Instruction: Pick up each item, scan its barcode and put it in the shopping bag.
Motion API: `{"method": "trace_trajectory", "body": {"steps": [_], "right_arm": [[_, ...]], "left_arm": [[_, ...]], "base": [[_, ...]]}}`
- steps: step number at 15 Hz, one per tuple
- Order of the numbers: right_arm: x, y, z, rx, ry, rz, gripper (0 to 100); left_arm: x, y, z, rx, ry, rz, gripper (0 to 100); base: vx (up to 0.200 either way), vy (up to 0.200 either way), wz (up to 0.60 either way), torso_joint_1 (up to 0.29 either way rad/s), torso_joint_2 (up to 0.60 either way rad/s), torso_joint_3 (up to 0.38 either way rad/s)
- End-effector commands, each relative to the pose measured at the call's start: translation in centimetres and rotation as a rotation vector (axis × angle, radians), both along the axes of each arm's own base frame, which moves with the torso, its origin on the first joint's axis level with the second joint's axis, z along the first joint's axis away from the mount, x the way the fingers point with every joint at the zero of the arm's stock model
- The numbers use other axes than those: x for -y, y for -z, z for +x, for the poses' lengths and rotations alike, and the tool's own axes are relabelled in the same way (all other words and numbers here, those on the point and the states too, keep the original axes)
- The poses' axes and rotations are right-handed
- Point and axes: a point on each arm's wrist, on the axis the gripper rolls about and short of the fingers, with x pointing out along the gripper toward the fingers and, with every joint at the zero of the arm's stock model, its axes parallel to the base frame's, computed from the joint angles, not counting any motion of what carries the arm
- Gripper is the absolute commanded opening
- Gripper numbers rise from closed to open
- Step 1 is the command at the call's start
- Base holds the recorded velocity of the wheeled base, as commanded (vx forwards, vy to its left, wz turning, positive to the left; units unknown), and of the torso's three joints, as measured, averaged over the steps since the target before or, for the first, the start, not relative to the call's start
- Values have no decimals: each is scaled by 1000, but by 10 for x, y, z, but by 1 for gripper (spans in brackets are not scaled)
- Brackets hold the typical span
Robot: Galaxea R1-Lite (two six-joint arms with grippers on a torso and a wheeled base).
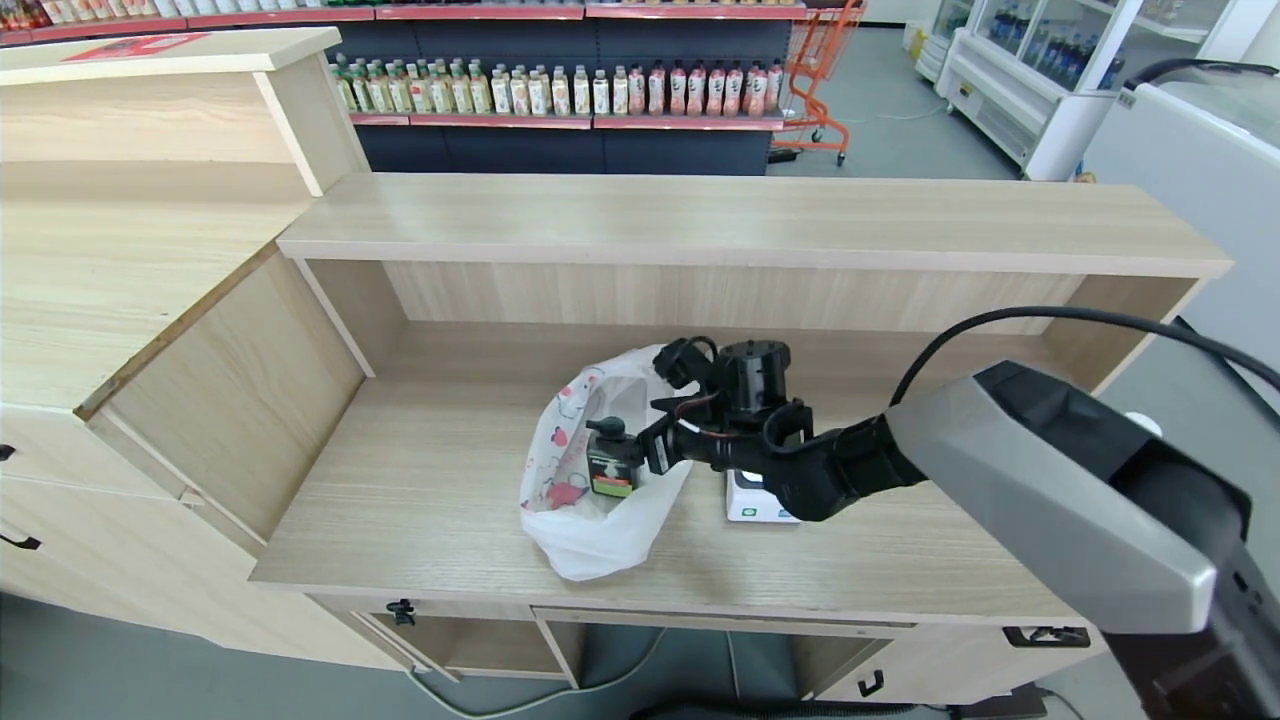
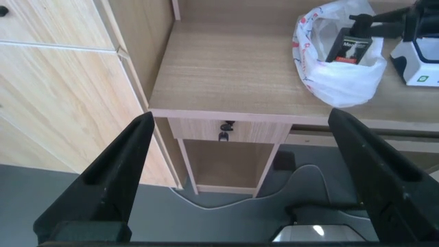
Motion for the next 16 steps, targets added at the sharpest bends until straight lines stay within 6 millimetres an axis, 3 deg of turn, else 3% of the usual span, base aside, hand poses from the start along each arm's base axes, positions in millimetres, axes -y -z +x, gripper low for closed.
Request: {"method": "trace_trajectory", "body": {"steps": [1, 2, 4, 5, 6, 7, 10, 11, 13, 16], "right_arm": [[37, -67, -25, -67, 68, 121, 100], [44, -68, -28, -74, 80, 113, 100], [117, -75, -50, -154, 215, 73, 100], [130, -74, -54, -163, 241, 66, 100], [168, -80, -63, -167, 335, 68, 100], [192, -90, -72, -152, 392, 77, 100], [256, -120, -124, -64, 553, -48, 100], [268, -123, -140, -41, 615, -104, 100], [294, -109, -172, -68, 821, -181, 100], [306, -88, -189, -85, 918, -181, 100]], "left_arm": [[0, 0, 0, -1, -1, 0, 100], [0, 0, 0, -1, 0, 0, 100], [0, 0, 0, -1, 0, 0, 100], [0, 0, 0, -1, 0, 0, 100], [0, 0, 0, 0, -1, 0, 100], [0, 0, 0, -1, 0, 0, 100], [0, 0, 0, -1, 0, 0, 100], [0, 0, 0, -1, 0, 0, 100], [0, 0, 0, -1, 0, 0, 100], [0, 0, 0, -1, 0, 0, 100]], "base": [[0, 0, 0, 0, 0, 0], [0, 0, 0, 0, 0, 0], [0, 0, 0, 0, 0, 0], [0, 0, 0, 0, 0, 0], [0, 0, 0, 0, 0, 0], [0, 0, 0, 0, 0, 0], [0, 0, 0, 0, 0, 0], [0, 0, 0, 0, 0, 0], [0, 0, 0, 0, 0, 0], [0, 0, 0, 0, 0, 0]]}}
